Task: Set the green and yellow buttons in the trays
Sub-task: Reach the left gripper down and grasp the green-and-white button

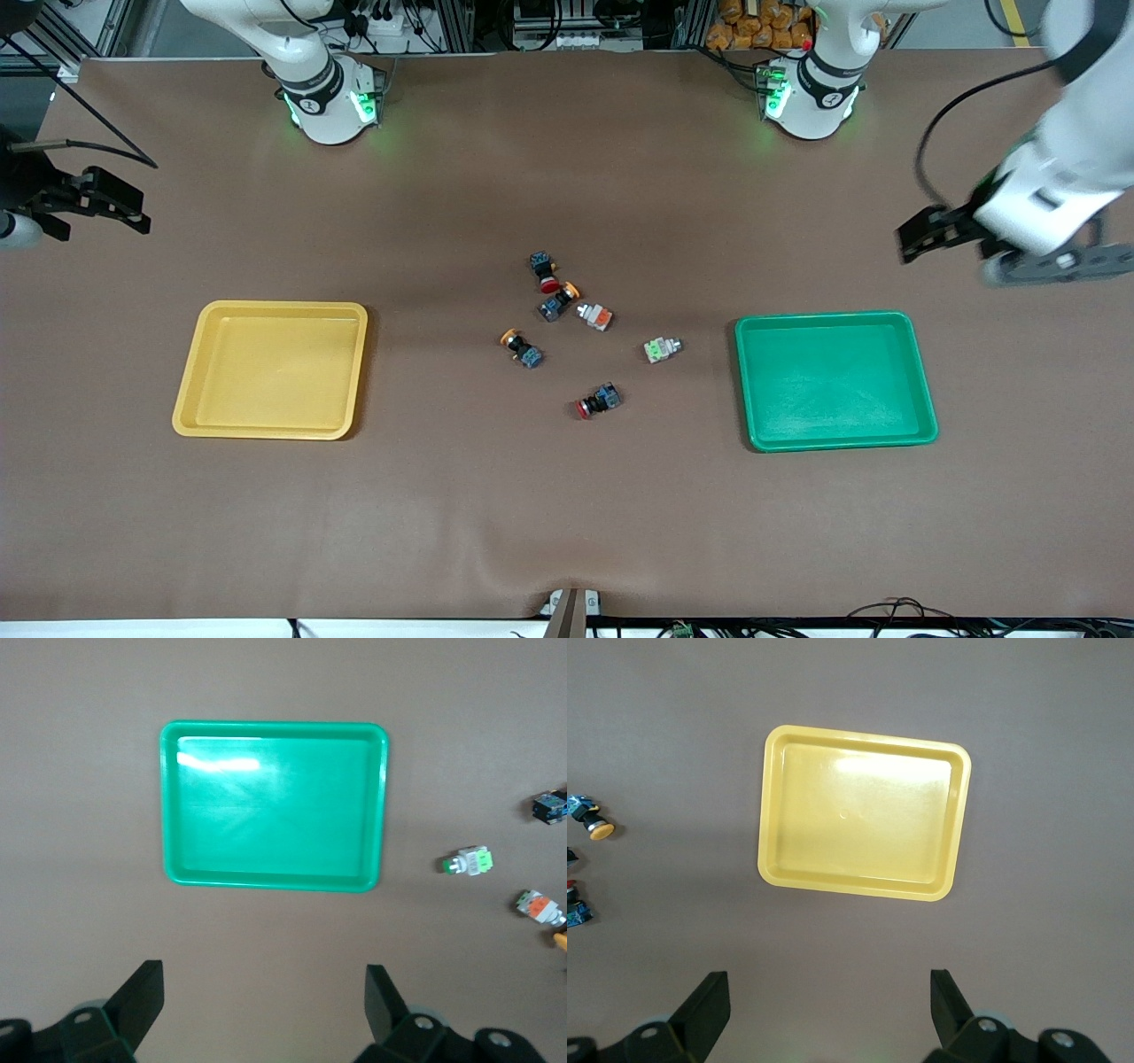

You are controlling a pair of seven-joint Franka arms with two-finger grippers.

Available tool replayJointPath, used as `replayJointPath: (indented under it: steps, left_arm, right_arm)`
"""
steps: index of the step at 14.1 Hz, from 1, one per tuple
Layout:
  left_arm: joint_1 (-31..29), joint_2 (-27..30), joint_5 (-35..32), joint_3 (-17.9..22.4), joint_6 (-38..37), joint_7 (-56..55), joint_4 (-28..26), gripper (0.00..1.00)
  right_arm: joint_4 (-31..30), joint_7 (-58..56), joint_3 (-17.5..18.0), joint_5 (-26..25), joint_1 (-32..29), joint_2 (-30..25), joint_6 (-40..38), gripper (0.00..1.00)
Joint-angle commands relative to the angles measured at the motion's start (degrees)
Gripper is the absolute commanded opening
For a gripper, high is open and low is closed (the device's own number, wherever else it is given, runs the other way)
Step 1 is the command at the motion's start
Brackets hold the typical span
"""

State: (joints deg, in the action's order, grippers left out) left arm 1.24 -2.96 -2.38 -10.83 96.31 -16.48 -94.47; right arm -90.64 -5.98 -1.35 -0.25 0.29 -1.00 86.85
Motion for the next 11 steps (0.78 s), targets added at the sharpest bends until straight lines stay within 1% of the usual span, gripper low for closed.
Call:
replayJointPath:
  steps: [1,5,7,11]
  left_arm:
    - [2.09,-3.79,-1.32,-2.78,5.97,-9.23,-2.72,1.0]
    - [9.11,-9.86,-5.26,-3.06,17.3,-23.38,-7.91,1.0]
    - [11.49,-12.93,-6.15,-3.06,21.8,-29.46,-9.5,1.0]
    - [14.57,-17.95,-6.15,-3.23,26.99,-33.69,-10.64,1.0]
  right_arm:
    - [0.9,-0.35,0.65,-0.01,-1.52,1.17,-0.72,1.0]
    - [0.99,-0.44,0.65,-0.01,-1.6,1.52,-0.72,1.0]
    - [0.99,-0.44,0.65,-0.01,-1.6,1.7,-0.72,1.0]
    - [0.9,-0.61,0.65,-0.01,-1.6,3.37,-0.63,1.0]
